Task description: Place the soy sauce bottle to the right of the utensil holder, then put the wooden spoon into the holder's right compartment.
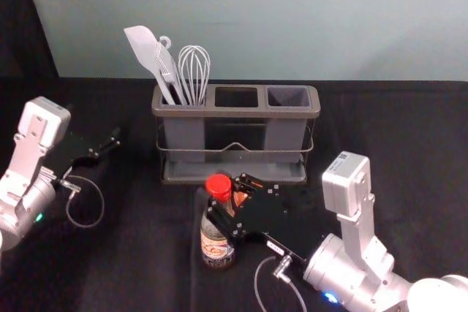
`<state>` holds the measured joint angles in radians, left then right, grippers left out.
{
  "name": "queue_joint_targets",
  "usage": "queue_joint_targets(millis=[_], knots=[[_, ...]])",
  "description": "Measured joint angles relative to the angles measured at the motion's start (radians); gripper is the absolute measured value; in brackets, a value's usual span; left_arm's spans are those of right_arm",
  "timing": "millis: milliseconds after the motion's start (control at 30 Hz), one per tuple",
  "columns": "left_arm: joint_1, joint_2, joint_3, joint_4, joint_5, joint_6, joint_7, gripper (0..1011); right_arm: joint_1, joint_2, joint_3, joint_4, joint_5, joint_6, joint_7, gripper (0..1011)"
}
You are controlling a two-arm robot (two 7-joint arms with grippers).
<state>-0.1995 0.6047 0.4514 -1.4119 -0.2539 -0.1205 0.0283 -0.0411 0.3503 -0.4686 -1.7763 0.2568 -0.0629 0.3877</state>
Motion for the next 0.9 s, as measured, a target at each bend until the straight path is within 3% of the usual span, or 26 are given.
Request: queue_joint_targets(millis=[367,633,900], knots=[[0.0,0.0,0.0,0.0,0.0,0.0,0.0,1000,-0.036,0.03,0.047,-0.084,0.029,0.001,0.004,381],[0.0,0.0,0.0,0.0,0.0,0.0,0.0,1000,-0.086,0.086,0.151,-0.149,0.078,-0.018,-0.007,381],[0.0,0.0,0.0,0.0,0.0,0.0,0.0,1000,-0.12,0.114,0.249,-0.144,0.114,-0.026,-0.032,381]])
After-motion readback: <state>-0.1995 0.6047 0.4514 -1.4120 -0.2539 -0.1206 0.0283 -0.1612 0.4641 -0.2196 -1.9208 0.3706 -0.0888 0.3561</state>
